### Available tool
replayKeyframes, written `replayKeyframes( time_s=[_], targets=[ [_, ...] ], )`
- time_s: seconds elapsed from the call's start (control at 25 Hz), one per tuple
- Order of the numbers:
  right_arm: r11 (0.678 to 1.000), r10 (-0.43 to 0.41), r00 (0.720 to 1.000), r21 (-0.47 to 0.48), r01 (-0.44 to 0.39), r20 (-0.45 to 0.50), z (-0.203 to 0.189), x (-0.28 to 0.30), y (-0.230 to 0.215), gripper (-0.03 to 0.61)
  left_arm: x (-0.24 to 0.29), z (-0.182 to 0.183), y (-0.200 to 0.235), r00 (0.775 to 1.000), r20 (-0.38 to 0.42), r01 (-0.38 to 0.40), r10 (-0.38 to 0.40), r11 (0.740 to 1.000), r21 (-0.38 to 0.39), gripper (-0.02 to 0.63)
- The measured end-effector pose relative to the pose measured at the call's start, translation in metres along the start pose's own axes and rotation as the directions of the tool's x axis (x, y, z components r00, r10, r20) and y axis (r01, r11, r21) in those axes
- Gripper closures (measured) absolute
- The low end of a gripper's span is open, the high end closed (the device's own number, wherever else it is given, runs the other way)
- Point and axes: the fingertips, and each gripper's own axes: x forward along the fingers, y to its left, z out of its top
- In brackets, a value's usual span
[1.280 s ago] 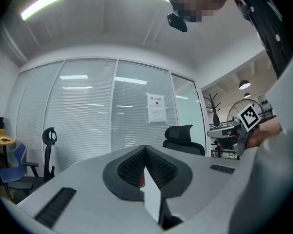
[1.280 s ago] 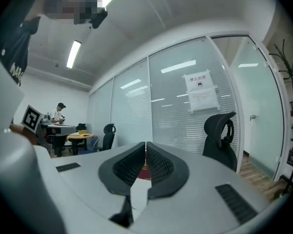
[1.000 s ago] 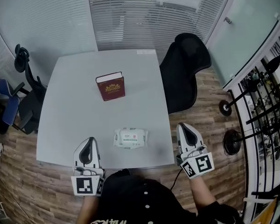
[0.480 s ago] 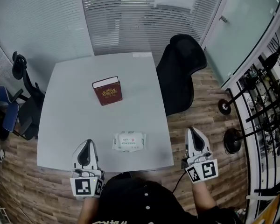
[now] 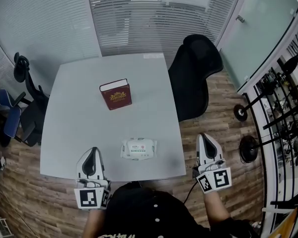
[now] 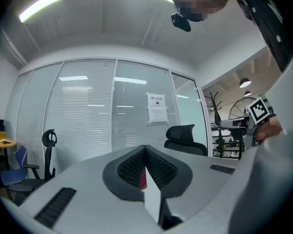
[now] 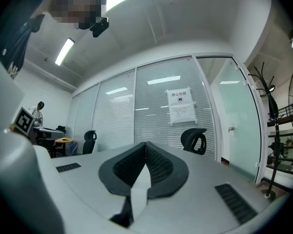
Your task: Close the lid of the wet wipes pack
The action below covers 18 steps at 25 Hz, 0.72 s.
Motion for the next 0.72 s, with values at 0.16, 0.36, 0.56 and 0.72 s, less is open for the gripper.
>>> replayKeyframes(
  time_s=[0.16,0.36,0.56,0.72],
  targets=[
    [1.0,0.003,1.0,0.007,-0.003,-0.004,-0.001,0.003,0.003,0.549,0.0,-0.002,0.001,1.0,-0.012,-0.002,0.002,1.0,-0.014,0.601],
    [1.0,0.004,1.0,0.021,-0.004,-0.003,0.002,0.007,0.004,0.549,0.002,0.002,0.001,1.0,0.01,0.007,-0.007,1.0,0.014,0.601],
    [1.0,0.012,1.0,0.014,-0.012,-0.001,0.002,0.01,0.01,0.549,0.001,0.001,0.002,1.0,0.001,0.003,-0.003,1.0,0.0,0.601],
    [1.0,0.016,1.0,0.01,-0.016,-0.004,0.001,0.012,0.014,0.549,0.0,-0.002,0.002,1.0,-0.019,-0.002,0.002,0.999,-0.034,0.601]
  ],
)
